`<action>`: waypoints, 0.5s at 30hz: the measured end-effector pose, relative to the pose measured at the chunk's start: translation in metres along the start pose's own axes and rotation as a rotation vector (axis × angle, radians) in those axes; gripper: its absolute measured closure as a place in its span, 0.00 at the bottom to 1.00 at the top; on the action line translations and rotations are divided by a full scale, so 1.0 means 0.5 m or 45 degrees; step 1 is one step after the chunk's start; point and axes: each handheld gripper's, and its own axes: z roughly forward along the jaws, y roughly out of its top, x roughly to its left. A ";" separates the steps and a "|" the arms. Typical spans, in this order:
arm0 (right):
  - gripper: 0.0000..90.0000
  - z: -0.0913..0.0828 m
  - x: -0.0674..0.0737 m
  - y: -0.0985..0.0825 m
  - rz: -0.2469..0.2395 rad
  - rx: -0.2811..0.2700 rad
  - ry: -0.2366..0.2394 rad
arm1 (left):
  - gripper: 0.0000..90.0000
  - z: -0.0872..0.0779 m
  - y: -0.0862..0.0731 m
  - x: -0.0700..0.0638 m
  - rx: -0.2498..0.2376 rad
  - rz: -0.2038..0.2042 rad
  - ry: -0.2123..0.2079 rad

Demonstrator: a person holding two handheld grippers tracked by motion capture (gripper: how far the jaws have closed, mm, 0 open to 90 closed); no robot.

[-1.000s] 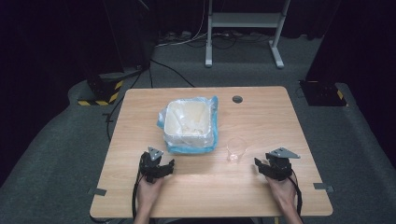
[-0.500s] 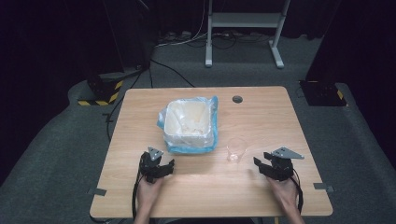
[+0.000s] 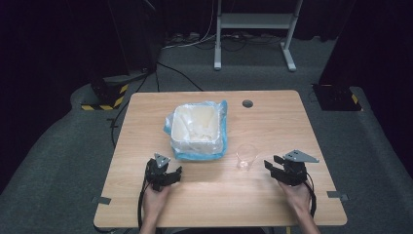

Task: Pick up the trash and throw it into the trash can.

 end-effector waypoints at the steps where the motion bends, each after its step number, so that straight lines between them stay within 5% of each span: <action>1: 0.58 -0.002 0.001 0.006 -0.001 -0.005 0.008 | 0.31 0.000 0.000 0.000 0.000 0.000 0.000; 15: 0.59 -0.010 0.005 0.040 -0.019 -0.026 0.024 | 0.31 0.000 0.000 0.000 0.000 0.000 0.000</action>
